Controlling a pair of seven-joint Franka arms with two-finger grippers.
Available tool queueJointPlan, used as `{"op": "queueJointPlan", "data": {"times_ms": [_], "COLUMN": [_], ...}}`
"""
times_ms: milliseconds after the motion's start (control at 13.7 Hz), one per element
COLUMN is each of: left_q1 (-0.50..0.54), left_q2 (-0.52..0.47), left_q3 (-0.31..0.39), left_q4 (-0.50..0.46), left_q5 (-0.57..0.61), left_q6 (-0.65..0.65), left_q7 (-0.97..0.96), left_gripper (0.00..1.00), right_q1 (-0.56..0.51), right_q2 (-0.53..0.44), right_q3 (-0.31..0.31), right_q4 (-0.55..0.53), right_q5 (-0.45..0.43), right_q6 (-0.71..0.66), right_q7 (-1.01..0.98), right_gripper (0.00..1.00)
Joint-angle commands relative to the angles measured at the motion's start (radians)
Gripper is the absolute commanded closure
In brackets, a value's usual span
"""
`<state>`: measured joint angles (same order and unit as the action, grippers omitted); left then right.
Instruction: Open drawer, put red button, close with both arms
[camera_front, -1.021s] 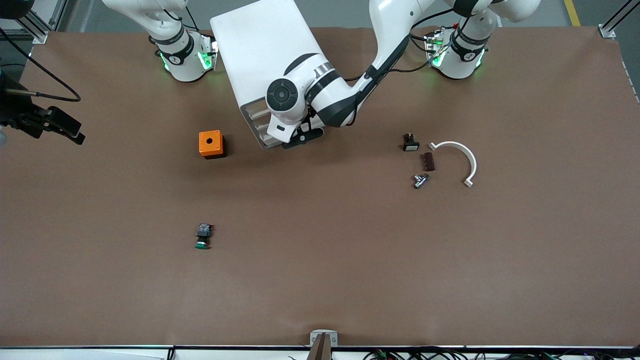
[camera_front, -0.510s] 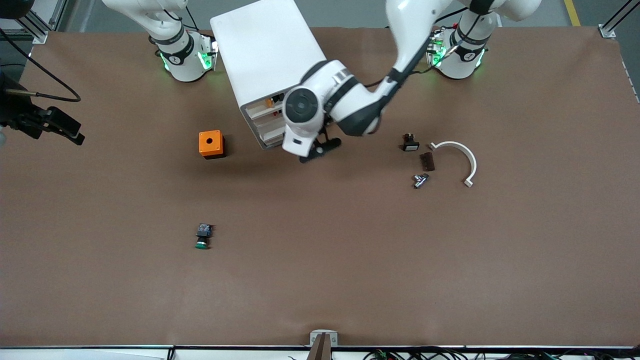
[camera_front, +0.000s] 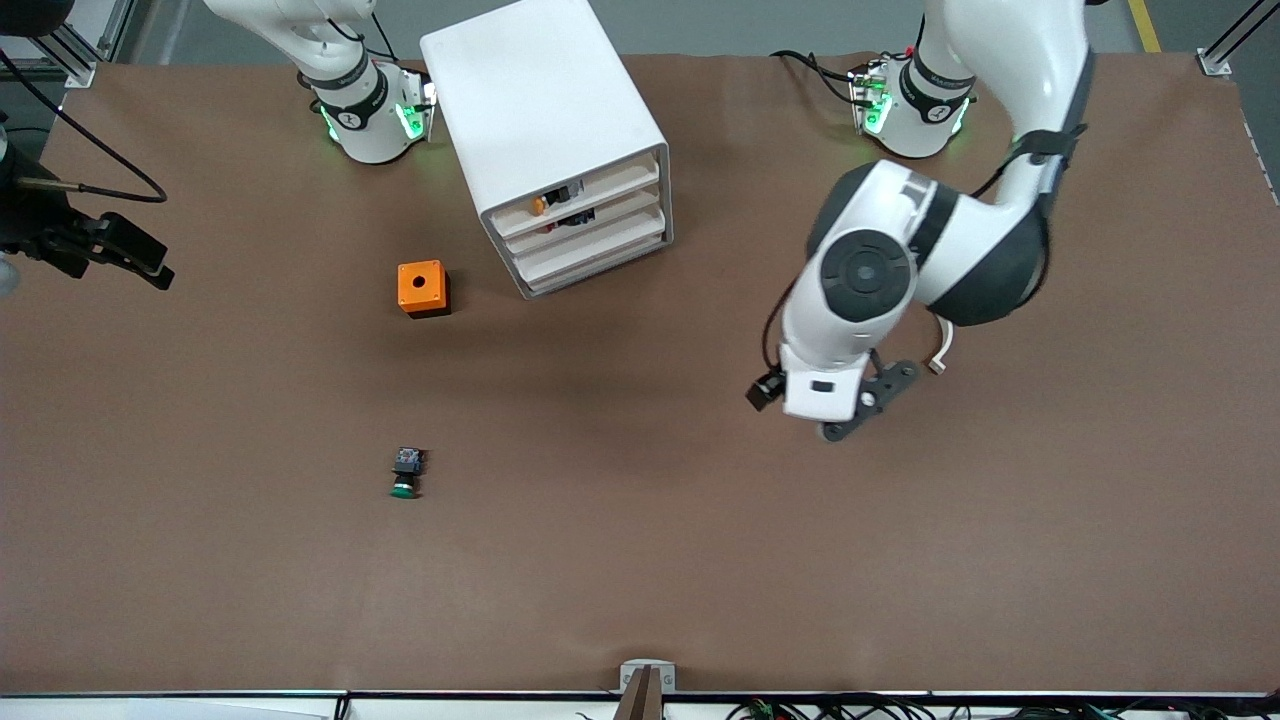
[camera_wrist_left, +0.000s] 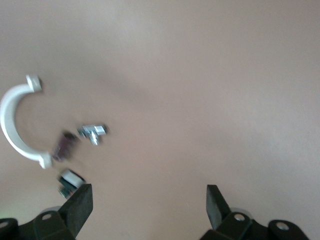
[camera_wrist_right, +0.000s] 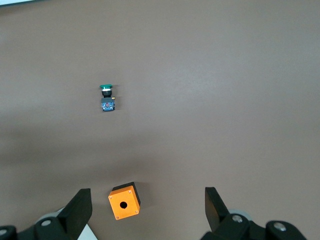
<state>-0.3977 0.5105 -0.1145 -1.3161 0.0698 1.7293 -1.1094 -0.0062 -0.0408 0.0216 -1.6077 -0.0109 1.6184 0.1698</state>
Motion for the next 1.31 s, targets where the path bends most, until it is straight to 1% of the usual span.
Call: {"op": "queueJointPlan", "data": {"times_ms": [0, 365, 583, 802, 875, 1021, 1240], "left_q1": [0.092, 0.270, 0.333, 0.353, 0.368, 0.367, 0.359], "left_q2": [-0.079, -0.179, -0.240, -0.300, -0.329, -0.384, -0.513], "left_q3": [-0.010, -0.014, -0.019, -0.011, -0.010, -0.008, 0.015], "left_q4": [-0.028, -0.026, -0.028, -0.038, -0.055, -0.106, -0.245], "left_q5": [0.027, 0.025, 0.016, 0.011, 0.008, 0.008, 0.004], "left_q6": [-0.054, -0.135, -0.204, -0.223, -0.229, -0.229, -0.218], "left_q7": [0.182, 0.552, 0.650, 0.821, 0.830, 0.835, 0.887], "left_gripper": [0.00, 0.00, 0.00, 0.00, 0.00, 0.00, 0.00], "right_q1": [0.002, 0.002, 0.005, 0.008, 0.008, 0.006, 0.003], "right_q2": [0.001, 0.002, 0.001, 0.001, 0.001, 0.002, 0.001], "right_q3": [0.006, 0.008, 0.008, 0.008, 0.009, 0.009, 0.009], "right_q4": [0.012, 0.012, 0.012, 0.012, 0.012, 0.012, 0.009], "right_q5": [-0.011, -0.011, -0.011, -0.011, -0.011, -0.011, -0.011], "right_q6": [-0.011, -0.008, -0.012, -0.011, -0.011, -0.012, -0.012], "right_q7": [0.003, 0.002, 0.004, 0.004, 0.004, 0.004, 0.004], "right_gripper": [0.00, 0.00, 0.00, 0.00, 0.00, 0.00, 0.00]}}
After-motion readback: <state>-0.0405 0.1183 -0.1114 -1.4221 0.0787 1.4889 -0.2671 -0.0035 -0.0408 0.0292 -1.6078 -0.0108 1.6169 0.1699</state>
